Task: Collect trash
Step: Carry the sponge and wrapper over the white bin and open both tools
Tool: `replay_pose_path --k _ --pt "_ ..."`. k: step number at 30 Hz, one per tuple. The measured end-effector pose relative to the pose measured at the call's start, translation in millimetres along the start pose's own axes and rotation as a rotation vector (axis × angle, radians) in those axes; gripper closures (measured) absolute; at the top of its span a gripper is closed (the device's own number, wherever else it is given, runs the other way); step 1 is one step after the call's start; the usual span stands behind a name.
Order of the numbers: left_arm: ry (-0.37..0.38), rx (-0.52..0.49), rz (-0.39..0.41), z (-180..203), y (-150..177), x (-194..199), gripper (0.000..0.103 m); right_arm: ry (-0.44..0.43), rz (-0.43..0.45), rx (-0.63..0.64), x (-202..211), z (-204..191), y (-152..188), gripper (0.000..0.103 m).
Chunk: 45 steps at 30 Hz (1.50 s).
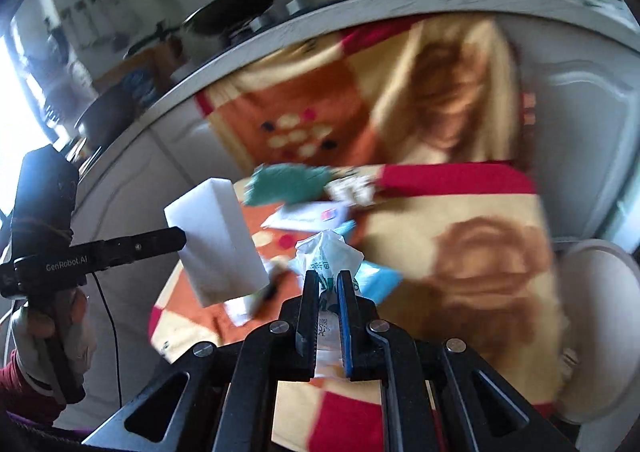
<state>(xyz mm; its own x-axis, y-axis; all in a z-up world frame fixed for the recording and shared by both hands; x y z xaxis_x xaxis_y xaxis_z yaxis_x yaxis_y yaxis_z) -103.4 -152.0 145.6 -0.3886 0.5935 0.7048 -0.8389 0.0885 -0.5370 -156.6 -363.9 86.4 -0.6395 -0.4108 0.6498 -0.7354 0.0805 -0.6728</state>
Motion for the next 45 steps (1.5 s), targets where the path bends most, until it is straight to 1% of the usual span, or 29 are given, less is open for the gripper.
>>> replay_pose_path --k 6,13,18,23,27,32,38,42,45 --pt "0.067 -0.099 -0.048 60 -13 -47 0.090 0.105 0.061 -0.091 42 60 -1 0.095" --pt "0.118 -0.203 -0.103 126 -23 -99 0.090 0.218 0.102 -0.179 73 123 7 0.095" --pt "0.154 -0.264 -0.134 171 -28 -134 0.090 0.284 0.112 -0.249 89 167 17 0.095" --pt "0.169 -0.302 -0.169 204 -27 -170 0.090 0.347 0.094 -0.300 96 207 29 0.095" --pt "0.172 -0.312 -0.193 218 -25 -194 0.090 0.372 0.077 -0.339 92 232 35 0.095" --pt "0.157 -0.312 -0.216 228 -23 -221 0.090 0.383 0.050 -0.372 78 252 39 0.095" --pt "0.140 -0.307 -0.245 233 -18 -247 0.090 0.395 0.032 -0.402 66 265 45 0.095" --pt "0.135 -0.308 -0.260 238 -11 -257 0.090 0.406 0.026 -0.424 62 273 49 0.095" --pt "0.144 -0.303 -0.274 239 -8 -263 0.089 0.430 0.023 -0.435 62 278 51 0.095"
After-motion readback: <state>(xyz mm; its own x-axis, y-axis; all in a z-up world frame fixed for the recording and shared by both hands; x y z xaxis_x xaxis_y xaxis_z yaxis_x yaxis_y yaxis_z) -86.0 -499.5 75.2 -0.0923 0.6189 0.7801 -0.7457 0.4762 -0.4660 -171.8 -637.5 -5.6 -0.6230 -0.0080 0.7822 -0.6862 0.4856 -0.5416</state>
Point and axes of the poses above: each gripper's, at about its wrist camera, not at the fingertips, and x roughly against the way its jaws point, z to its right, y to its underside, the point moved 4 cm from there along -x, roughly the way its jaws point, and after that the axes turned 2 degrees about y, right-handed, at the moved point
